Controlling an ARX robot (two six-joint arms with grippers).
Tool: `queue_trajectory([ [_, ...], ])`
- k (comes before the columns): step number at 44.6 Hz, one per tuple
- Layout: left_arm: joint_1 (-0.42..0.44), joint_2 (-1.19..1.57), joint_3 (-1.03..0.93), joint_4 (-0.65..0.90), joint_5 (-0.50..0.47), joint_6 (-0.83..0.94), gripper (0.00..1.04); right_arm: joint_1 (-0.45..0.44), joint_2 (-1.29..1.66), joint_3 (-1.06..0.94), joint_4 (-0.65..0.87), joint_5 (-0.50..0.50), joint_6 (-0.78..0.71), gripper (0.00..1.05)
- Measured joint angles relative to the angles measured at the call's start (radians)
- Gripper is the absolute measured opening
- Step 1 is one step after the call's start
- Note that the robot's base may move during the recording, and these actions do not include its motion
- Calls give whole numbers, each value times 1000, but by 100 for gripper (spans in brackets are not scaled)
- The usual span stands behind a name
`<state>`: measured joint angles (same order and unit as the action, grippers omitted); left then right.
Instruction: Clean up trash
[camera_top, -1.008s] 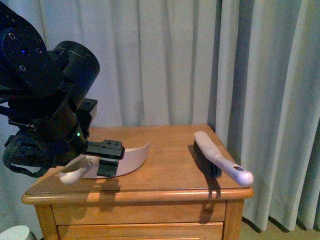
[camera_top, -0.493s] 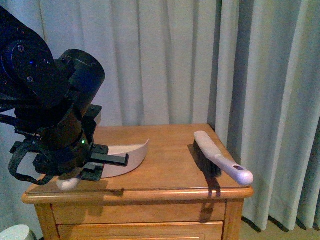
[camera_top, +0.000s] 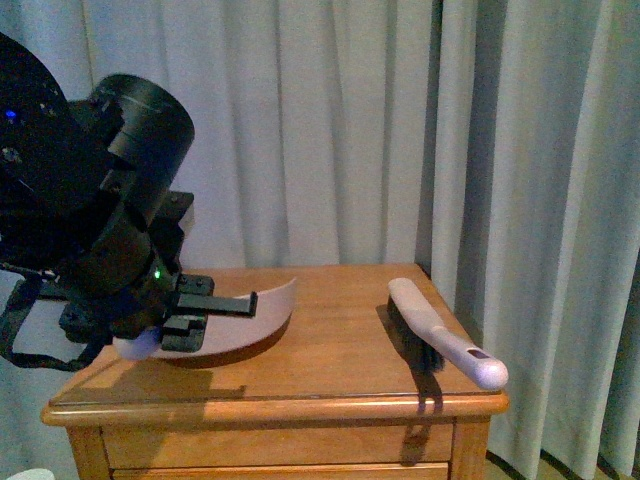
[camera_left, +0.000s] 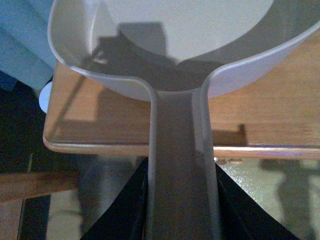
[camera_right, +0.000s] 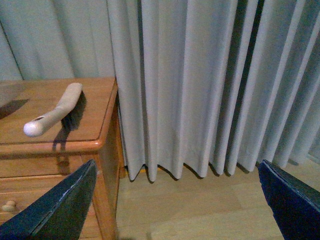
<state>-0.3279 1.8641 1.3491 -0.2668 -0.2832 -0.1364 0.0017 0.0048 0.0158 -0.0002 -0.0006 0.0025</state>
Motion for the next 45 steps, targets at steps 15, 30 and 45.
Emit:
queue_trajectory([
  [15,-19,-278,-178,267,-30,88,29,0,0,0,0,0,0,97],
  [30,-59,-811,-574,844,-134,288,29,0,0,0,0,0,0,97],
  [45,-35,-1334,-879,841,-75,296,29,0,0,0,0,0,0,97],
])
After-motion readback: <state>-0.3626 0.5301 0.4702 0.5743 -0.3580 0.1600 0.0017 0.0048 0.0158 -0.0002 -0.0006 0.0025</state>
